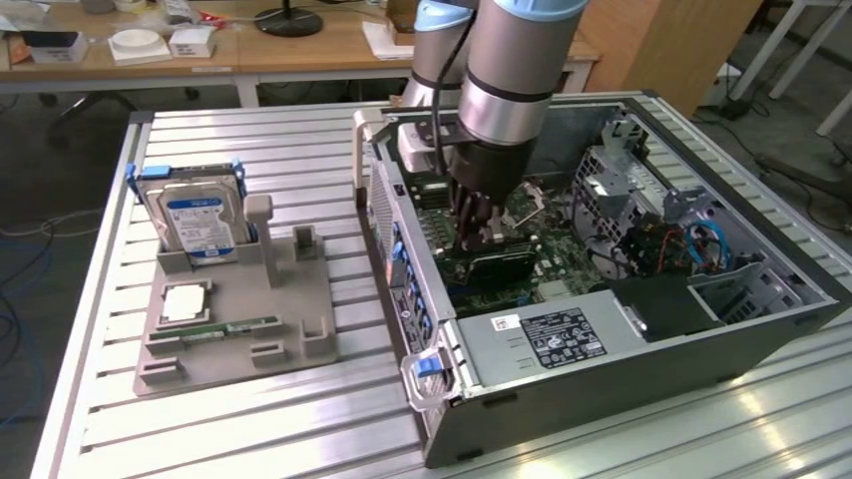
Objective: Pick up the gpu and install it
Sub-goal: 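Press down on the gpu until it lock into place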
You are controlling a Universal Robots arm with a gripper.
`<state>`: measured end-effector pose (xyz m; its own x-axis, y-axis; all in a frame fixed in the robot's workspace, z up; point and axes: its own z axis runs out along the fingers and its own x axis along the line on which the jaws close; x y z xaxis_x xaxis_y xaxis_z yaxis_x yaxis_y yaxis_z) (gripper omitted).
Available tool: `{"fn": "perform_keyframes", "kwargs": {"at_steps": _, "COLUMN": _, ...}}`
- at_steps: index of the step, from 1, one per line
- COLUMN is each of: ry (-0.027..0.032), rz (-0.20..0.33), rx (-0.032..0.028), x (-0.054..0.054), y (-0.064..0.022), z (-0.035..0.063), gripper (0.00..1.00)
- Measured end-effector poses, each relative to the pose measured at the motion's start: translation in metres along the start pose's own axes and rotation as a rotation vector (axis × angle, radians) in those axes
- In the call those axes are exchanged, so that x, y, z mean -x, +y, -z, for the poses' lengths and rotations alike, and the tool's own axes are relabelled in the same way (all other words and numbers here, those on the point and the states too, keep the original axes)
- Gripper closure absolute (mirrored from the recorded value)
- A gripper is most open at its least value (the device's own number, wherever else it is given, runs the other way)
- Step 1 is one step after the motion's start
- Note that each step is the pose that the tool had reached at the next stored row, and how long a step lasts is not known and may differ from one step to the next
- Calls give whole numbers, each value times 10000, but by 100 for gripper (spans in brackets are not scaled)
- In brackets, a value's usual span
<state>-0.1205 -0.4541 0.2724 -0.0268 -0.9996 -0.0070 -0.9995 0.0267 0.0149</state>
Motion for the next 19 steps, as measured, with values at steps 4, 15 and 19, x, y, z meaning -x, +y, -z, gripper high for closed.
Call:
{"fn": "perform_keyframes", "kwargs": {"at_steps": 4, "ry": -1, "rz": 0, "rx": -1, "x": 0, "y": 2, "z": 0, "gripper": 90}}
{"fn": "perform_keyframes", "kwargs": {"at_steps": 15, "ry": -1, "rz": 0, "rx": -4, "x": 1, "y": 9, "z": 164, "gripper": 90}}
{"fn": "perform_keyframes", "kwargs": {"at_steps": 19, "ry": -2, "rz": 1, "rx": -6, "x": 1, "y": 14, "z": 210, "gripper": 90}}
